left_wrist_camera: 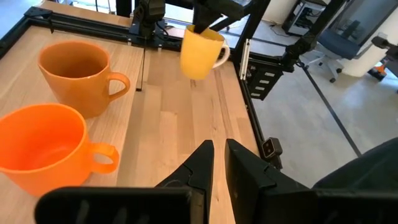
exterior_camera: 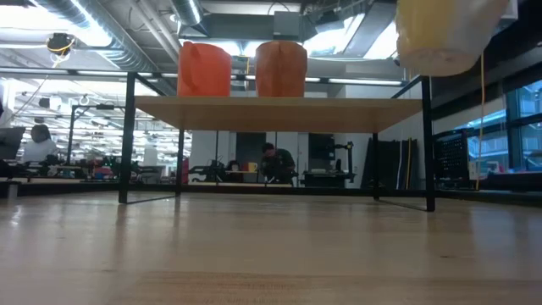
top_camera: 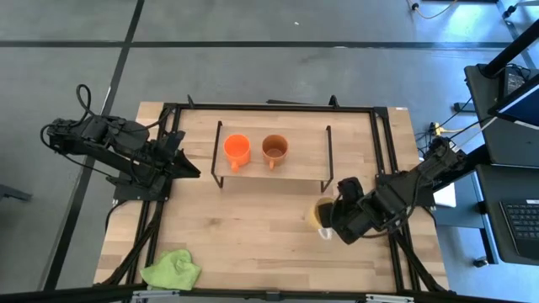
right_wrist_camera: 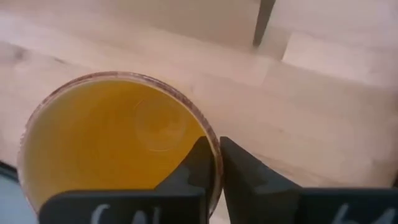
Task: Stack small to large cups/mugs on shelf
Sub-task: Put the yellow cup on the shelf
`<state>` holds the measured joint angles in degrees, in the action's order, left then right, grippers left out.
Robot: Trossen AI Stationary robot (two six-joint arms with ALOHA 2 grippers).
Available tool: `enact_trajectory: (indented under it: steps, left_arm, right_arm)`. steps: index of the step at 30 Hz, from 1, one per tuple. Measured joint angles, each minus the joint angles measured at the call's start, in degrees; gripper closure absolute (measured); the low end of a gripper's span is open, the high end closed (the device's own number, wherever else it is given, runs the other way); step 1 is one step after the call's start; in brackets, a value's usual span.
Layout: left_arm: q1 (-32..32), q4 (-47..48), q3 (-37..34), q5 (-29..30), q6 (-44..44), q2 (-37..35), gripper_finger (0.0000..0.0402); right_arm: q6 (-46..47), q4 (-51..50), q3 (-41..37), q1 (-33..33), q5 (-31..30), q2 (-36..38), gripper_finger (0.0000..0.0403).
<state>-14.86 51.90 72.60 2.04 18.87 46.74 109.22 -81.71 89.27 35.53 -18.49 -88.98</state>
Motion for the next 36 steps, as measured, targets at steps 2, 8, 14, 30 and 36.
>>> enact_trajectory:
  steps: [2,8,14,30,36]
  left_arm:
    - [0.0,0.0,0.0,0.0,0.0,0.0,0.0367]
    - [0.0,0.0,0.0,0.4,0.0,0.0,0.0367]
    - [0.0,0.0,0.0,0.4,0.0,0.0,0.0367]
    - [0.0,0.0,0.0,0.4,0.0,0.0,0.0367]
    - [0.0,0.0,0.0,0.4,0.0,0.0,0.0367]
  right_arm:
    - [-2.9,-2.4,1.9,-1.6,0.0,-1.1,0.0379]
    - [-12.4,-5.7,6.7,-6.8,-0.9,-3.3,0.0377]
    - [-19.3,-5.4,10.1,-10.9,-4.2,-3.3,0.0379]
    - [-36.1,-7.8,15.3,-25.0,-4.6,-3.3,0.0377]
    - [-39.9,-7.7,15.3,-30.4,-1.7,-3.3,0.0375]
